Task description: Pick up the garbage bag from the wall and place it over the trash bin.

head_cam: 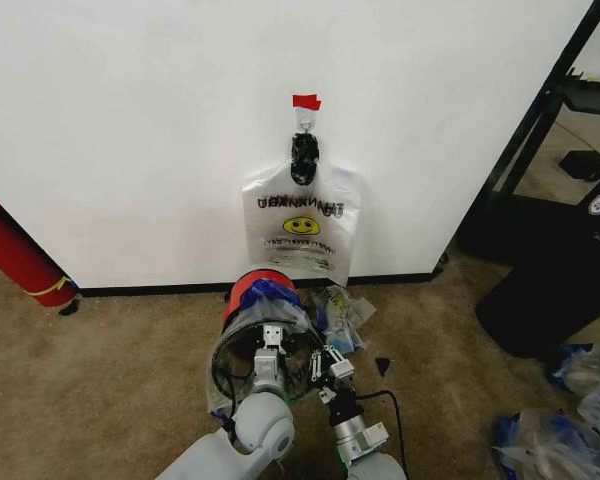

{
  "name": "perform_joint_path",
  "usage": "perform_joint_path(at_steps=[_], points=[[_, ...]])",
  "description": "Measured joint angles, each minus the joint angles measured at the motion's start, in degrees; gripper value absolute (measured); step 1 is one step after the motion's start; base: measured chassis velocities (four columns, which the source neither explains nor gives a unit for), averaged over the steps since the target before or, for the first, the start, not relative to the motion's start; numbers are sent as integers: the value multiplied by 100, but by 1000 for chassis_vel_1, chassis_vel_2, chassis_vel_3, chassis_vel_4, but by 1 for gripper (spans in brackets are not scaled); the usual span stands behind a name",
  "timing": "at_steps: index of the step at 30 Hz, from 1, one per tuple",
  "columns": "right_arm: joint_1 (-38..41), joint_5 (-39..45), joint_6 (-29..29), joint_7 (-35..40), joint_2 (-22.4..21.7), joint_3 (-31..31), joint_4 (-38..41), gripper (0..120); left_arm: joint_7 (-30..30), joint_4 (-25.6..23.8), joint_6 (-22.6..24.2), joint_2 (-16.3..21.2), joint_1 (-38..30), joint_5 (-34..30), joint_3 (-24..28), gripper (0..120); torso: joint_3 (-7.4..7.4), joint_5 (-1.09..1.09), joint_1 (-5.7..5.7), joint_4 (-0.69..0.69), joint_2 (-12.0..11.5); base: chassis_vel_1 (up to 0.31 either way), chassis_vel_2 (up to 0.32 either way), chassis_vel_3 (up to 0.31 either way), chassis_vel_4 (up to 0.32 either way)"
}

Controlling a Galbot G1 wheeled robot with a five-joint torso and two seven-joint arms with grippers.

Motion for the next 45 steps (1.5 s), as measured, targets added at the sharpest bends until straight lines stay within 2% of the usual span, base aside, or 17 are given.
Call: perform_joint_path(at_steps=[3, 10, 20, 24, 25, 37, 41, 45], points=[[-5, 78, 15, -48, -1, 0, 2, 0, 525, -158, -57, 207, 27, -71, 20, 0, 0, 0, 0, -2, 0, 0, 0, 0, 0], [-6, 180, 29, -124, -3, 1, -1, 0, 1026, -130, -249, 335, -98, -76, -165, 0, 0, 2, 0, -3, 0, 0, 0, 0, 0], [-6, 250, 26, -77, -3, 1, -27, 0, 922, -125, -317, 327, 93, 48, -403, 0, -1, 1, 0, -1, 0, 0, 0, 0, 0], [-7, 356, 3, -56, -13, 1, -31, 0, 915, -53, -371, 309, 239, 189, -452, 0, 0, 6, 0, -2, 0, 0, 0, 0, 0], [-7, 440, -18, -55, -21, 0, -15, 0, 935, -3, -405, 309, 267, 231, -457, 0, 0, 14, 0, -1, 0, 0, 0, 0, 0], [-29, 910, -2, -359, -41, 3, 122, 0, 1152, -5, -447, 477, 92, 123, 10, 0, -1, 9, 0, -1, 0, 0, 0, 0, 0], [-29, 860, 56, -473, -40, 4, 116, 0, 1269, 6, -608, 507, 31, 84, 27, 0, -1, 5, 0, -1, 0, 0, 0, 0, 0], [-25, 819, 7, -205, -40, 4, 36, 0, 1251, -161, -632, 518, 139, 94, -73, 0, -1, 3, 0, -1, 0, 0, 0, 0, 0]])
